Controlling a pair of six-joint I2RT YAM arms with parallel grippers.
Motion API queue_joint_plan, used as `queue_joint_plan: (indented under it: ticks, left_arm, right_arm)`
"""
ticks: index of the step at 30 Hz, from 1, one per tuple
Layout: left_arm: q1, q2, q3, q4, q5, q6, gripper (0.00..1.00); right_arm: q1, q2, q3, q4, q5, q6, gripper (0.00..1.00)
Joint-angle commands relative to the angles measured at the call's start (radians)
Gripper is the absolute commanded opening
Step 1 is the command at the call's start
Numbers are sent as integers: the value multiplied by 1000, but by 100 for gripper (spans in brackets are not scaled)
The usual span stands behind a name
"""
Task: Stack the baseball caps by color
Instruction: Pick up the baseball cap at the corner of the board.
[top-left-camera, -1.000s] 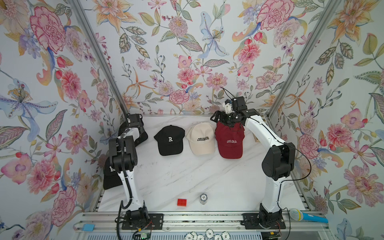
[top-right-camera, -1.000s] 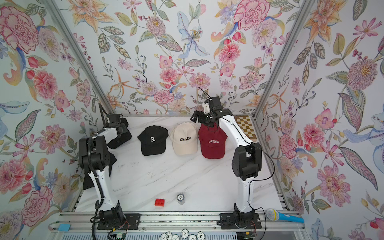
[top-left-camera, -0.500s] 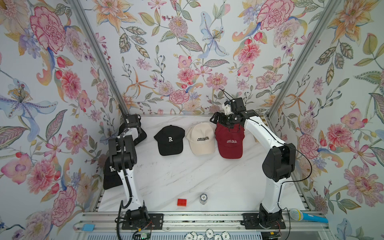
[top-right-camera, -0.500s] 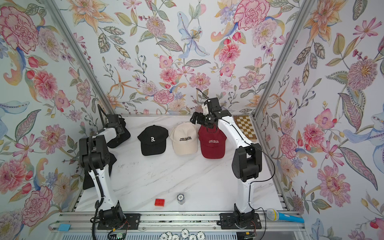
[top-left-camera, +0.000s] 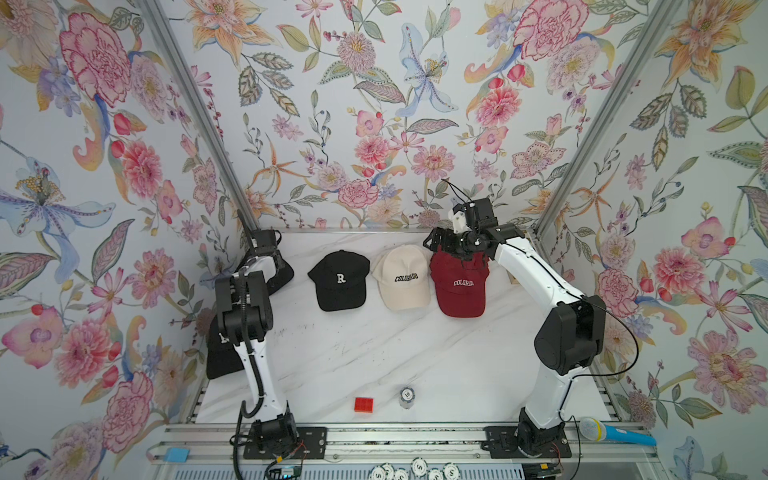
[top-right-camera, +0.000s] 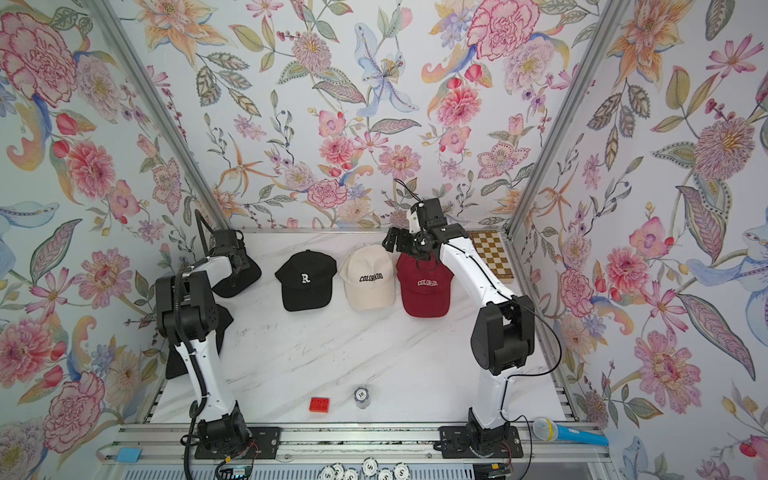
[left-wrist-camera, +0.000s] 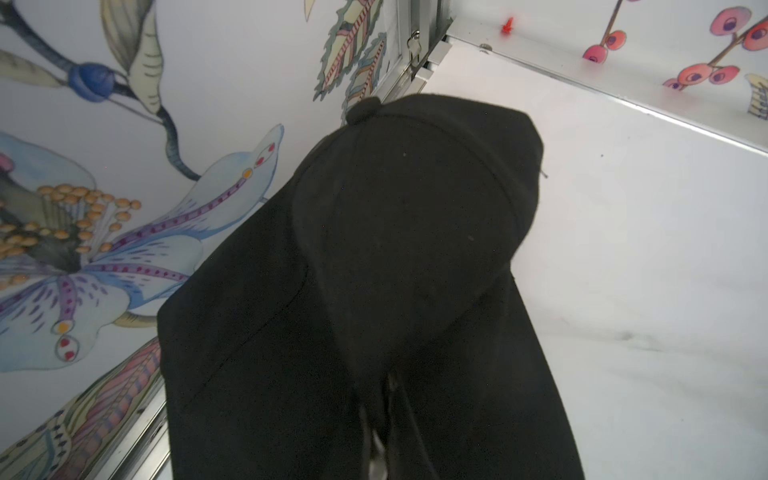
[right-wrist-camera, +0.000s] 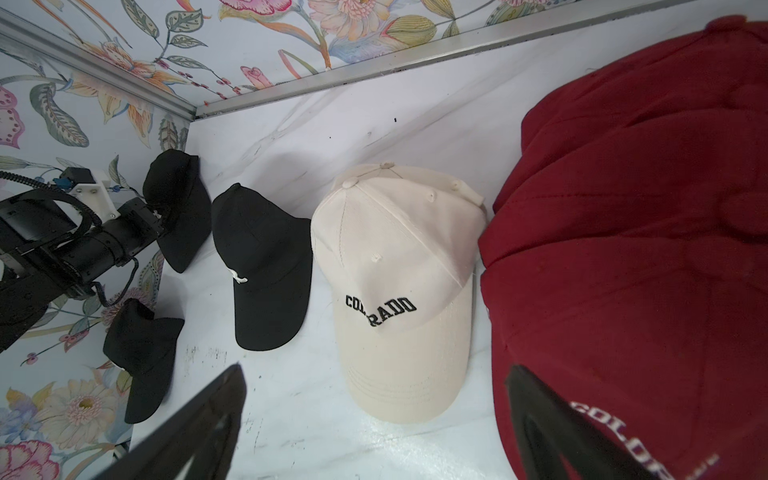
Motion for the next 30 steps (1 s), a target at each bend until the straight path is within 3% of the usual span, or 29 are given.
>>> queue_joint_plan:
  ticks: [1,15,30]
  left_arm:
    - [-32,-106,-34,-19,8,17,0]
    - [-131,-260,-67,-27,52,63,0]
    - [-273,-436,-250,64,156,92,0]
  right_arm:
    - [10,-53,-37,16,-1,-11,99]
    - [11,-188,-141,19,-15,-53,99]
    - [13,-256,-181,19,-53,-63,99]
